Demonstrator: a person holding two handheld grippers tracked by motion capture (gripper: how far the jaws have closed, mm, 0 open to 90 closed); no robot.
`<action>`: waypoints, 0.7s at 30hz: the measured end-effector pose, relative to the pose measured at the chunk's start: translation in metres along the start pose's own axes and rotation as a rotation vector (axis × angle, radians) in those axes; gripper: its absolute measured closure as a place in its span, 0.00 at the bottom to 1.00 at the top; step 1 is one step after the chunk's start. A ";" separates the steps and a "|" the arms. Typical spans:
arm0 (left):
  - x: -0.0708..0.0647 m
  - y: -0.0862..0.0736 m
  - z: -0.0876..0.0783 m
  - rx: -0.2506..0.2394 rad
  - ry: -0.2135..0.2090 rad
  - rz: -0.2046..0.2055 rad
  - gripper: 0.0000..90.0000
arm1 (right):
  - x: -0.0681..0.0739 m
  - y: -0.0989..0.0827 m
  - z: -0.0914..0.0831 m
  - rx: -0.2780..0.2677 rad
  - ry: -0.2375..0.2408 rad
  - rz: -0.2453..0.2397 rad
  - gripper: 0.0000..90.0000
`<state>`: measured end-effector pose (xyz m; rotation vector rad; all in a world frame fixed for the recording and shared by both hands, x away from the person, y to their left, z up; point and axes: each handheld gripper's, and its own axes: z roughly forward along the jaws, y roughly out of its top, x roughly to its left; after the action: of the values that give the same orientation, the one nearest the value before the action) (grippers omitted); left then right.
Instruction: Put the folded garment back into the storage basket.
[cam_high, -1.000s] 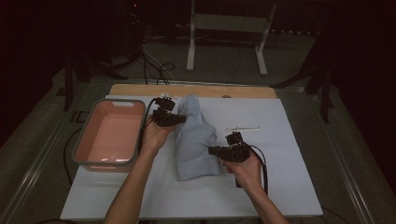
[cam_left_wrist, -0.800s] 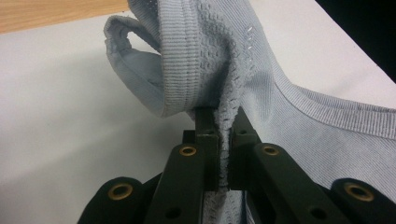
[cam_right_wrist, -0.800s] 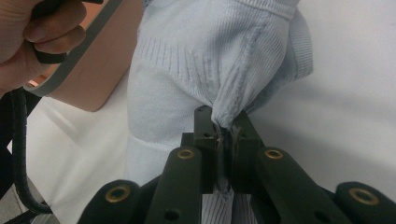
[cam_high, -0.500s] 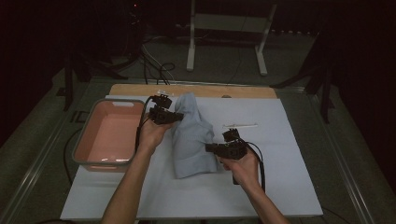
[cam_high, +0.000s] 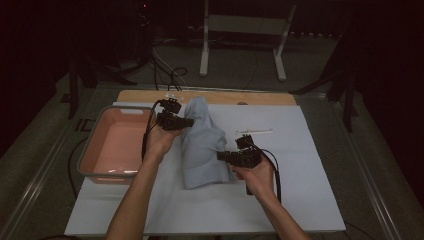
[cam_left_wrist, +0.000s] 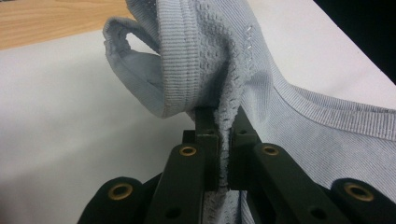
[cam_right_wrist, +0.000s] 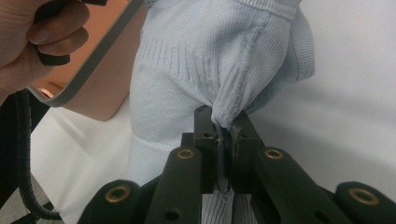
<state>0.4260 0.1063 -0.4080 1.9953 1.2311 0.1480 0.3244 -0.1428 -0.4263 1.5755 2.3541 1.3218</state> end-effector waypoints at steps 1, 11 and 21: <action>0.000 0.001 -0.001 -0.001 0.001 0.000 0.97 | 0.001 0.001 0.000 0.003 0.002 -0.001 0.94; 0.004 0.007 -0.010 -0.004 0.015 0.009 0.97 | 0.005 0.007 0.004 -0.002 0.005 -0.005 0.94; 0.006 0.011 -0.015 -0.002 0.023 0.014 0.97 | 0.010 0.013 0.007 -0.009 0.009 -0.003 0.94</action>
<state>0.4306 0.1170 -0.3919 2.0057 1.2309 0.1791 0.3324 -0.1295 -0.4184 1.5662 2.3512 1.3398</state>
